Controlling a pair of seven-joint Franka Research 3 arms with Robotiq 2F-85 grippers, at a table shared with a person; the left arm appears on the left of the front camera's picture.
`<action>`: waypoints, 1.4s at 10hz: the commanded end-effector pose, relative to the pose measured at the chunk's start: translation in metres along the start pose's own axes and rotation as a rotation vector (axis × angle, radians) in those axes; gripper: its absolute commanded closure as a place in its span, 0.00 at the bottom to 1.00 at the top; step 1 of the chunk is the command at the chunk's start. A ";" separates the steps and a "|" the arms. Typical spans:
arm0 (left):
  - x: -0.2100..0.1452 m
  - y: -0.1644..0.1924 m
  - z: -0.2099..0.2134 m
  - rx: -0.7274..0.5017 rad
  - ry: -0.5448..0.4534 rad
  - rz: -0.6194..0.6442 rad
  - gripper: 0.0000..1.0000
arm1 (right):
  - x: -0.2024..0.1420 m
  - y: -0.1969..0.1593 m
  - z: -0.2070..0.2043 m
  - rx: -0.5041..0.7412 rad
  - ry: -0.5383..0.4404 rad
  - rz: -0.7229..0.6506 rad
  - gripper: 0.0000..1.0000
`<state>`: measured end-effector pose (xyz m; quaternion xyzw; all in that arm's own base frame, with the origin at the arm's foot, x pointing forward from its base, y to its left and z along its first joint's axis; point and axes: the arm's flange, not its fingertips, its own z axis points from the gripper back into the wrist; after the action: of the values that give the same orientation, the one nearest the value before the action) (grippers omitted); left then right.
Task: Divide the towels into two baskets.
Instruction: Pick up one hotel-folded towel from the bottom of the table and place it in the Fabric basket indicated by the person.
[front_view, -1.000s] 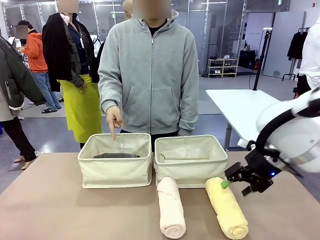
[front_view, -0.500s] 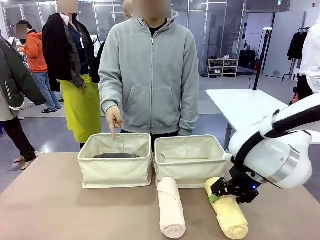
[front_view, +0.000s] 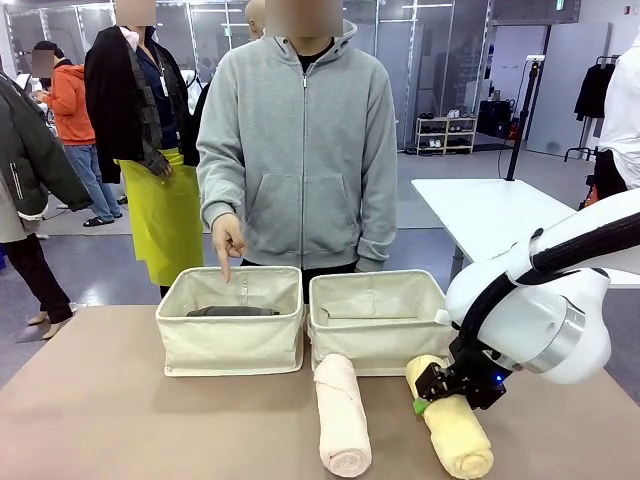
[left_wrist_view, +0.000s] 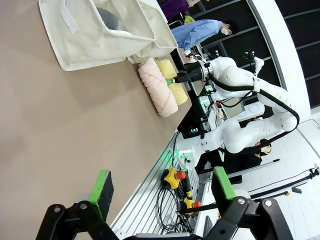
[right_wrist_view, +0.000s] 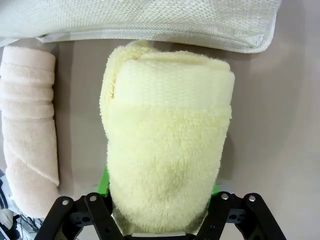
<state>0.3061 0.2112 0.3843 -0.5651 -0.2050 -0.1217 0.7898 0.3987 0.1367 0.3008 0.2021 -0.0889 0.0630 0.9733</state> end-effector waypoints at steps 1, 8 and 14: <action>-0.002 -0.003 0.002 -0.011 -0.009 0.009 0.00 | -0.044 0.003 0.007 -0.022 -0.007 0.000 0.60; -0.002 -0.003 0.002 -0.011 -0.009 0.009 0.00 | -0.036 0.052 0.092 -0.077 -0.020 0.216 0.59; -0.002 -0.003 0.002 -0.011 -0.009 0.009 0.00 | -0.006 0.081 0.114 -0.094 -0.042 0.357 0.59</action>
<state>0.3060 0.2112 0.3843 -0.5652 -0.2050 -0.1216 0.7898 0.3604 0.1630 0.4380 0.1424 -0.1512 0.2293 0.9509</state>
